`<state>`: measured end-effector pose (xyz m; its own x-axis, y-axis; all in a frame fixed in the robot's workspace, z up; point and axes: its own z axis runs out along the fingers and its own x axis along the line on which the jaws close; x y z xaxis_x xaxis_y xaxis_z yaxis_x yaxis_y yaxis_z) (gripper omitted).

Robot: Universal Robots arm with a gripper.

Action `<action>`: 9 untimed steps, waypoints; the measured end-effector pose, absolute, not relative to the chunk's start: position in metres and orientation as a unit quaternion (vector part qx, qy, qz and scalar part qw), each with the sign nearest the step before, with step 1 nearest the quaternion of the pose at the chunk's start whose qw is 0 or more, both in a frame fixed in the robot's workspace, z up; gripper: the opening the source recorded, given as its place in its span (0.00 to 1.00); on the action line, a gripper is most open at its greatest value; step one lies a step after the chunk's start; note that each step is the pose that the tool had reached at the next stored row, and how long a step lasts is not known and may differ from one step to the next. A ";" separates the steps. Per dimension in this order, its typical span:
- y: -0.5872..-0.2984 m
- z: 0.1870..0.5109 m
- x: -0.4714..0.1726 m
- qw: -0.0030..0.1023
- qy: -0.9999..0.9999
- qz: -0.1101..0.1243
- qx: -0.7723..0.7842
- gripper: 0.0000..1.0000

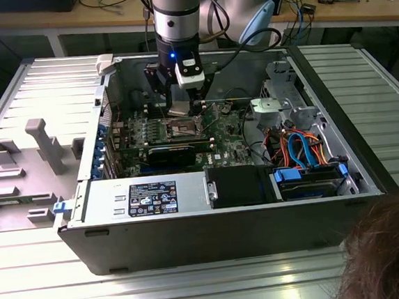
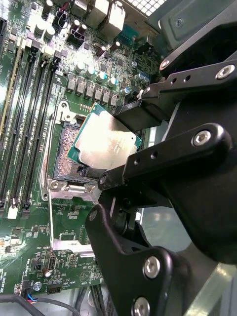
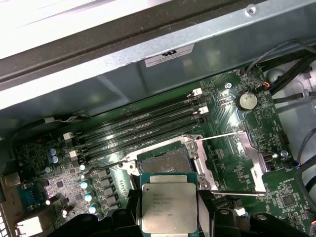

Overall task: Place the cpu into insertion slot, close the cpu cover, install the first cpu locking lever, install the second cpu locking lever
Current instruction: 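Place the cpu into insertion slot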

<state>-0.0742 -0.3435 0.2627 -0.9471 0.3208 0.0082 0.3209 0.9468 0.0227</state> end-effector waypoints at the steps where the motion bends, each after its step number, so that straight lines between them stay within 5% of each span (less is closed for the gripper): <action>1: -0.344 0.263 -0.074 0.002 -0.986 -0.012 -0.164 0.54; 9: -0.344 0.262 -0.074 0.002 -0.985 -0.011 -0.173 0.54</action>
